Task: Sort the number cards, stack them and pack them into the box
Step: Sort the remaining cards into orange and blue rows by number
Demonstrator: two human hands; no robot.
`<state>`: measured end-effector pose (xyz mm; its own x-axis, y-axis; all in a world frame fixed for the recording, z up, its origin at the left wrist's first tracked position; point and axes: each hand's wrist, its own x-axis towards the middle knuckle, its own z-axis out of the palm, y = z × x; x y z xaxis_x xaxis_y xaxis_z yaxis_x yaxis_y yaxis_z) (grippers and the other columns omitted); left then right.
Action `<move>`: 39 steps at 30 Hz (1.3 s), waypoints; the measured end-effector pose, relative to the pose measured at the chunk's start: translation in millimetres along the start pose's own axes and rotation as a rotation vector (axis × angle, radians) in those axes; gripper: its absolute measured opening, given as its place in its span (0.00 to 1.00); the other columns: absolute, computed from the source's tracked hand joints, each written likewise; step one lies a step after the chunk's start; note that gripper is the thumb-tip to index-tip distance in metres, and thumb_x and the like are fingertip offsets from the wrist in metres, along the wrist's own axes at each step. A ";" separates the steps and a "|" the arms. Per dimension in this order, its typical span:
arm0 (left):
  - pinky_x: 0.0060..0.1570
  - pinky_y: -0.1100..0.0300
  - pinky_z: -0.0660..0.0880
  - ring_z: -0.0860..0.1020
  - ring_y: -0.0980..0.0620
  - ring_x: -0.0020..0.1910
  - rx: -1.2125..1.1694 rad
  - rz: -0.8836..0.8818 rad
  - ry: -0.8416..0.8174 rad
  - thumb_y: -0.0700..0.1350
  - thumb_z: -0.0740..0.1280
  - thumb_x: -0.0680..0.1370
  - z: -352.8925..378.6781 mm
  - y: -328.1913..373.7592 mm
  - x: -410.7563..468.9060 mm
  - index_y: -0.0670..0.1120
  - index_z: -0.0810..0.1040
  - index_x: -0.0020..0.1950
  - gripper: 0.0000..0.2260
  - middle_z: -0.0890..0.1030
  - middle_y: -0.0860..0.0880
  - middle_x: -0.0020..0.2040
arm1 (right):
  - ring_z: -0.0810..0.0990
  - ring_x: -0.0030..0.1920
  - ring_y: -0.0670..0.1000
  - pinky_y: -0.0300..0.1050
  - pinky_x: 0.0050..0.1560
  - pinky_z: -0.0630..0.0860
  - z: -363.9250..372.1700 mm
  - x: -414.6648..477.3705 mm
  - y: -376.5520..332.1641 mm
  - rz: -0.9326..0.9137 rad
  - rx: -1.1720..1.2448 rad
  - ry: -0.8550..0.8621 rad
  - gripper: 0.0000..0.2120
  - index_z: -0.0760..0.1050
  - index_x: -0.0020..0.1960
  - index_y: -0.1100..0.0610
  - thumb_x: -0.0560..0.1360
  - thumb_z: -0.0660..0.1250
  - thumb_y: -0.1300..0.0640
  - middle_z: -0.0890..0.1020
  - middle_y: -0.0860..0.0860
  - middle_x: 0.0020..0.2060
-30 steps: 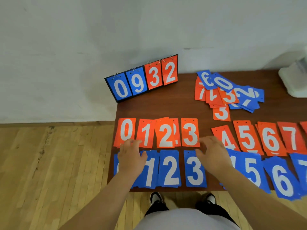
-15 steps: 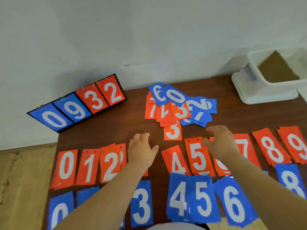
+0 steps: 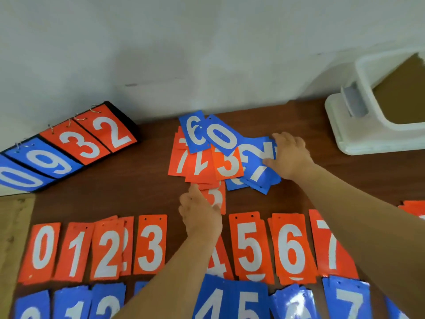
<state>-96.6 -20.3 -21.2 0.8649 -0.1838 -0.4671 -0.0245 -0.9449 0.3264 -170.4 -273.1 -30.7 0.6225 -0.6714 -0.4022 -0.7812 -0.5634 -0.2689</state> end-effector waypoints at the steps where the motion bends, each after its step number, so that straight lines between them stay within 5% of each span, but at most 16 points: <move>1: 0.62 0.51 0.75 0.71 0.45 0.69 -0.028 -0.016 -0.006 0.48 0.77 0.74 0.3 1.1 1.0 0.54 0.59 0.76 0.37 0.68 0.46 0.70 | 0.62 0.74 0.63 0.60 0.71 0.67 -1.6 3.7 1.7 -0.007 -0.008 0.019 0.42 0.59 0.79 0.50 0.72 0.74 0.41 0.64 0.54 0.76; 7: 0.54 0.57 0.75 0.74 0.52 0.59 0.048 0.037 0.021 0.50 0.77 0.74 -9.8 -1.2 -1.5 0.56 0.71 0.64 0.22 0.75 0.51 0.60 | 0.75 0.61 0.60 0.56 0.60 0.77 -7.3 2.8 12.3 0.060 0.113 0.021 0.38 0.67 0.71 0.51 0.67 0.81 0.46 0.75 0.56 0.62; 12: 0.44 0.65 0.73 0.76 0.56 0.53 -0.065 0.042 -0.014 0.45 0.71 0.79 -19.5 -16.3 -4.8 0.55 0.76 0.57 0.10 0.79 0.52 0.59 | 0.81 0.55 0.60 0.51 0.48 0.78 -11.4 -12.8 26.1 0.158 0.259 0.097 0.31 0.66 0.72 0.52 0.73 0.76 0.54 0.81 0.56 0.57; 19: 0.41 0.58 0.83 0.80 0.51 0.54 -0.241 -0.022 -0.073 0.45 0.70 0.81 -44.5 -48.6 -20.2 0.56 0.76 0.60 0.10 0.78 0.48 0.65 | 0.77 0.41 0.57 0.49 0.39 0.73 -9.4 -47.4 50.8 0.326 0.320 0.266 0.13 0.70 0.61 0.54 0.78 0.67 0.57 0.82 0.57 0.48; 22: 0.39 0.58 0.83 0.80 0.53 0.51 -0.272 -0.011 -0.061 0.45 0.70 0.81 -55.3 -64.1 -28.4 0.56 0.76 0.60 0.10 0.79 0.47 0.66 | 0.76 0.43 0.55 0.48 0.41 0.74 -9.8 -64.1 55.3 0.335 0.441 0.354 0.15 0.70 0.65 0.53 0.79 0.65 0.58 0.82 0.56 0.51; 27: 0.49 0.51 0.83 0.81 0.44 0.59 -0.356 0.017 -0.023 0.42 0.69 0.80 -75.9 -87.2 -46.6 0.58 0.77 0.57 0.11 0.78 0.47 0.67 | 0.79 0.48 0.51 0.48 0.48 0.76 -11.9 -114.8 35.4 0.311 0.704 0.492 0.20 0.70 0.70 0.49 0.79 0.65 0.60 0.80 0.49 0.52; 29: 0.43 0.57 0.82 0.80 0.44 0.60 -0.396 0.043 -0.017 0.42 0.69 0.80 -85.9 -97.5 -55.1 0.59 0.77 0.56 0.12 0.78 0.48 0.67 | 0.79 0.49 0.50 0.46 0.50 0.74 -8.3 -143.8 16.7 0.304 0.797 0.533 0.20 0.72 0.68 0.49 0.78 0.64 0.62 0.80 0.47 0.52; 31: 0.41 0.64 0.76 0.77 0.47 0.63 -0.427 0.081 -0.008 0.41 0.69 0.80 -98.8 -110.1 -63.7 0.57 0.79 0.59 0.11 0.77 0.49 0.68 | 0.80 0.47 0.49 0.45 0.48 0.75 -0.4 -176.9 -7.7 0.311 0.857 0.539 0.18 0.74 0.67 0.49 0.78 0.66 0.61 0.80 0.45 0.51; 36: 0.43 0.63 0.79 0.78 0.50 0.60 -0.566 0.180 -0.052 0.41 0.69 0.80 -142.1 -160.3 -82.6 0.57 0.79 0.60 0.12 0.77 0.52 0.65 | 0.81 0.45 0.46 0.38 0.39 0.76 31.5 -273.5 -87.8 0.288 1.031 0.430 0.14 0.75 0.62 0.46 0.80 0.68 0.60 0.80 0.41 0.51; 39: 0.46 0.67 0.74 0.77 0.52 0.62 -0.632 0.242 -0.074 0.41 0.70 0.79 -168.5 -202.5 -94.8 0.58 0.80 0.55 0.12 0.78 0.55 0.63 | 0.85 0.41 0.51 0.48 0.40 0.82 56.9 -319.0 -134.7 0.249 1.149 0.330 0.13 0.77 0.60 0.46 0.79 0.69 0.60 0.83 0.42 0.47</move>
<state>-89.2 234.0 95.4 0.8347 -0.4096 -0.3681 0.1038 -0.5394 0.8356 -266.3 44.3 84.0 0.3014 -0.8843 -0.3567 -0.3632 0.2394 -0.9004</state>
